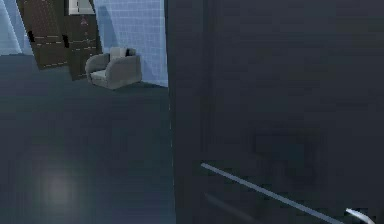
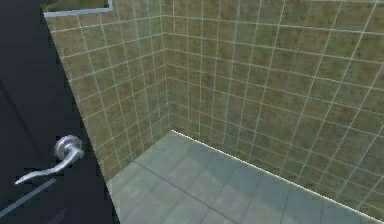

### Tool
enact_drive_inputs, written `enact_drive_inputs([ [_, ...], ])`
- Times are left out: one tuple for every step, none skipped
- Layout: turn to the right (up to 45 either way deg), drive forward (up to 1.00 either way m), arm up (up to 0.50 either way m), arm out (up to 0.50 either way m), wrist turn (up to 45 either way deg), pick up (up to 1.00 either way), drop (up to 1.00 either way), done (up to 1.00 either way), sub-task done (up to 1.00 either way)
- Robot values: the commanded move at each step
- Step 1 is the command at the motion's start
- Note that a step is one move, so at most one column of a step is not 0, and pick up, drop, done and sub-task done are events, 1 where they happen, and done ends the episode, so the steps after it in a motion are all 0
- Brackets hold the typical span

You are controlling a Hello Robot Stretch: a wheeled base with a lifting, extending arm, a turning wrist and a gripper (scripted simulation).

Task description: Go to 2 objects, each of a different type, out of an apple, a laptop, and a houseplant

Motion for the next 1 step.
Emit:
enact_drive_inputs([
  [-9.0, 0.0, 0.0, 0.0, 0.0, 0.0, 0.0, 0.0, 0.0],
])
